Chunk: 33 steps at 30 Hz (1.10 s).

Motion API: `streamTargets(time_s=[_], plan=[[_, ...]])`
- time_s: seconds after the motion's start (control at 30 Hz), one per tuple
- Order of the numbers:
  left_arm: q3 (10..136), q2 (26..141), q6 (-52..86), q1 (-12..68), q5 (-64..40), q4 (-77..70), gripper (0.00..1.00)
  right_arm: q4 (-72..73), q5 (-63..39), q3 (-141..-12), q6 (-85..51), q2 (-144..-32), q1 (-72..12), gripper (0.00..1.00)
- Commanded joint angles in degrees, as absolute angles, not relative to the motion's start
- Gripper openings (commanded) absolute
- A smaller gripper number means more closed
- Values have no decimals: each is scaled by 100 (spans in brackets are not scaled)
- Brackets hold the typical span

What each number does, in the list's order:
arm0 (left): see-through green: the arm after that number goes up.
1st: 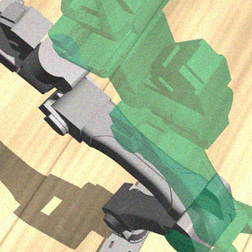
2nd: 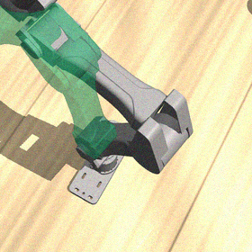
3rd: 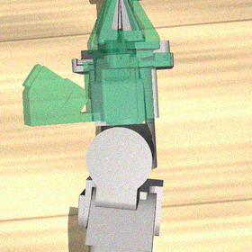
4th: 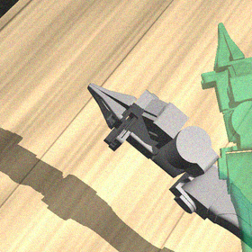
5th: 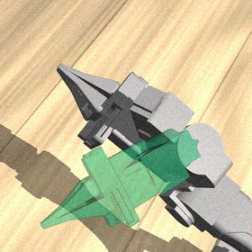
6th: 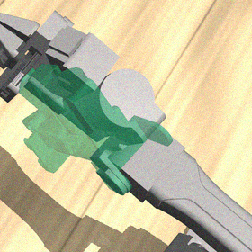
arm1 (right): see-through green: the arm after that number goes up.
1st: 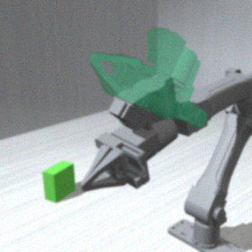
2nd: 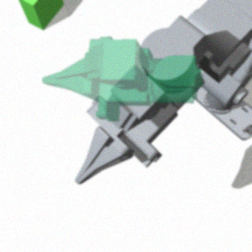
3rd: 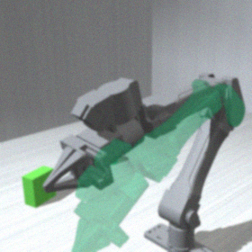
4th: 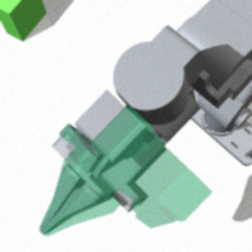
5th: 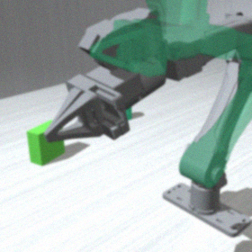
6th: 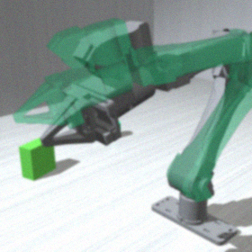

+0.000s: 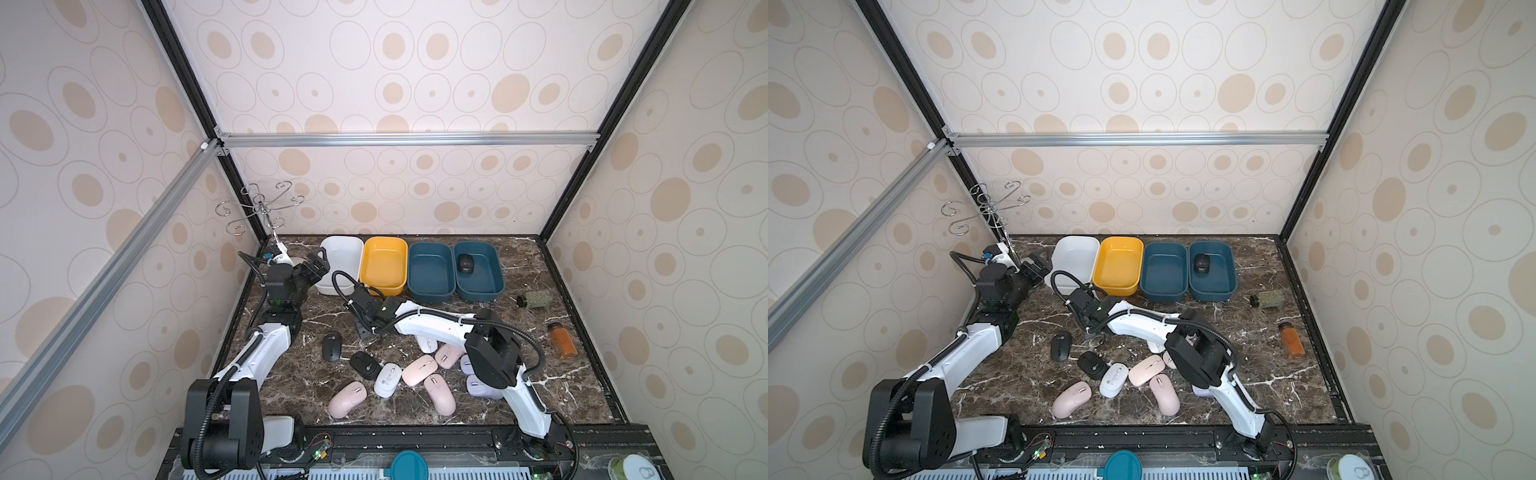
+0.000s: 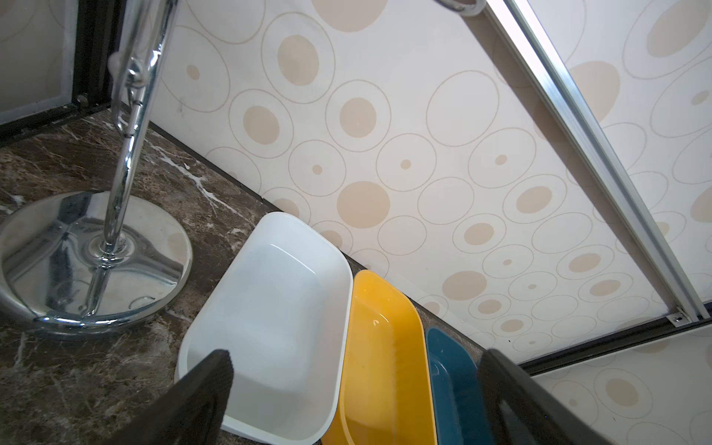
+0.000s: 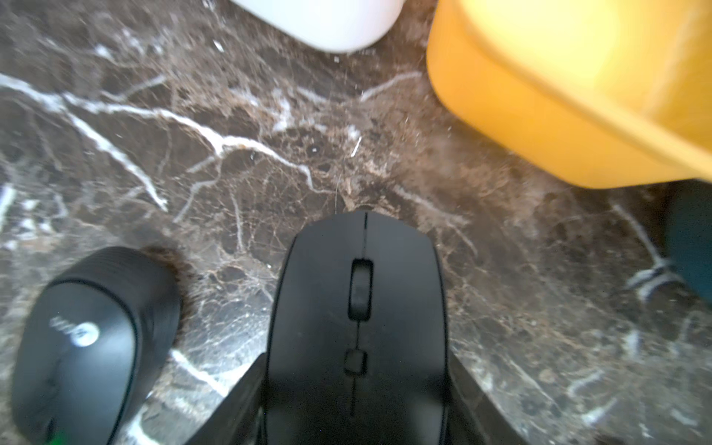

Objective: Place the mice by color into the storage box
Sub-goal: Pick up the mouse from the center of the board, then place the mouse in the storage box.

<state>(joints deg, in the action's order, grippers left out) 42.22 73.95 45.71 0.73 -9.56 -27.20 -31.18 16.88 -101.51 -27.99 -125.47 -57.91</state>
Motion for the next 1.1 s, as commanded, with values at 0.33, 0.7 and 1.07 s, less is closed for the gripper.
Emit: streamTargets(time_s=[0.33, 0.7, 1.07], plan=[[4397, 7570, 4712, 44, -1443, -3151, 100, -2703, 2206, -9409, -2241, -11285, -5198, 52], [4358, 7966, 5183, 101, -2287, -3767, 100, -2469, 2277, -9070, -1787, -10767, -4084, 52], [4464, 8321, 5316, 706, -2883, -4086, 100, -2150, 1696, -8908, -1580, -10848, -2577, 52]])
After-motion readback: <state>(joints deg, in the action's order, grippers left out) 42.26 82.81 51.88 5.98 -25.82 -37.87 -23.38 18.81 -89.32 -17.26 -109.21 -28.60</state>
